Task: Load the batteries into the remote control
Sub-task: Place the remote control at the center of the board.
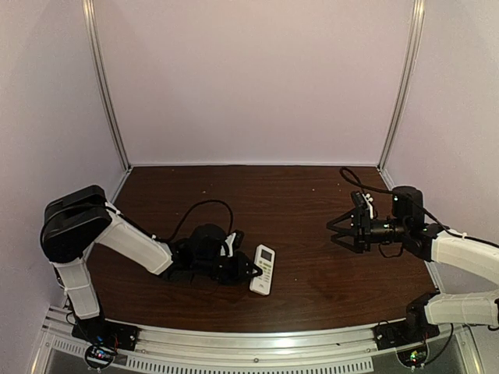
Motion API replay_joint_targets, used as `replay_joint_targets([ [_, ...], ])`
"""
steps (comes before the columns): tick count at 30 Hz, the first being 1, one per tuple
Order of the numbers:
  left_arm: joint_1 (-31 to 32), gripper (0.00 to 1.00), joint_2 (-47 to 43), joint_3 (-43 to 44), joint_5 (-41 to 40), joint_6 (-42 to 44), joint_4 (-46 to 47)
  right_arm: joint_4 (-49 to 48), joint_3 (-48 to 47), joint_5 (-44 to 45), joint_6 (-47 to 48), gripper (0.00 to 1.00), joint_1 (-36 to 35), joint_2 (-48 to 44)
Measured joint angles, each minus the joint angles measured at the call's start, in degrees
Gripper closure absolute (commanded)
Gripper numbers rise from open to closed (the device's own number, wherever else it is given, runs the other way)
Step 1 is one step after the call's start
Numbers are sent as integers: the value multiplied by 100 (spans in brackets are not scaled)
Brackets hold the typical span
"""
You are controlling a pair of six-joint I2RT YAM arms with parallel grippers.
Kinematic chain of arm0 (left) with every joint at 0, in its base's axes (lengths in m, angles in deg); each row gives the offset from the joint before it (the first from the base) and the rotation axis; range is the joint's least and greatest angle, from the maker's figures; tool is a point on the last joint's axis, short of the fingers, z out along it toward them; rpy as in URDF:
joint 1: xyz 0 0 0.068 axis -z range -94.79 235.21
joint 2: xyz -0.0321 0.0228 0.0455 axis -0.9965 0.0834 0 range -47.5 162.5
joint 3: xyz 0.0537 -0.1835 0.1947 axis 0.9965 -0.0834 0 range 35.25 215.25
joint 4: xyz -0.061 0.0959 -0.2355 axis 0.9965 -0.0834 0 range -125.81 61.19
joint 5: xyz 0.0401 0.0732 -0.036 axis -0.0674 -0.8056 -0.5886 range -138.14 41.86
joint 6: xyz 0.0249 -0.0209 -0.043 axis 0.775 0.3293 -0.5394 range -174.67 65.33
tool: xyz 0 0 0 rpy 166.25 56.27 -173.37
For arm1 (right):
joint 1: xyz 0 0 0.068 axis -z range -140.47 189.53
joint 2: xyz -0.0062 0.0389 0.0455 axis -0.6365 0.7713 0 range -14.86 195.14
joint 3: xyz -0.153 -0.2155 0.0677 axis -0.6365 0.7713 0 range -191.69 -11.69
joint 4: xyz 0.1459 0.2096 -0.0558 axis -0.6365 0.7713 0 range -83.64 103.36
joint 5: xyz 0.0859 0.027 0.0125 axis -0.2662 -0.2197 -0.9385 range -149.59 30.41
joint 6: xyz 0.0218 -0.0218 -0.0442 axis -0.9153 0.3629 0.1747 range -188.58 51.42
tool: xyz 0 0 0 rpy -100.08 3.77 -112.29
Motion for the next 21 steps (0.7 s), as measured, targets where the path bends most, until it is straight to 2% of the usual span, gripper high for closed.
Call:
replay_joint_targets([
  [3,-7,73,37,11,9,-94,-17,0,0,0,0,22,0,0],
  [6,-11,59,42,13,9,-120,-85,0,0,-2,0,22,0,0],
  [12,-22,44,46,13,4,-133,-273,4,0,0,20,22,0,0],
  [14,-39,35,11,35,4,-92,-328,20,0,0,42,22,0,0],
  [17,-72,23,-114,98,-26,66,-601,87,0,4,127,22,0,-2],
  [21,-131,8,-439,313,-269,396,-1440,199,0,46,249,22,0,-2],
])
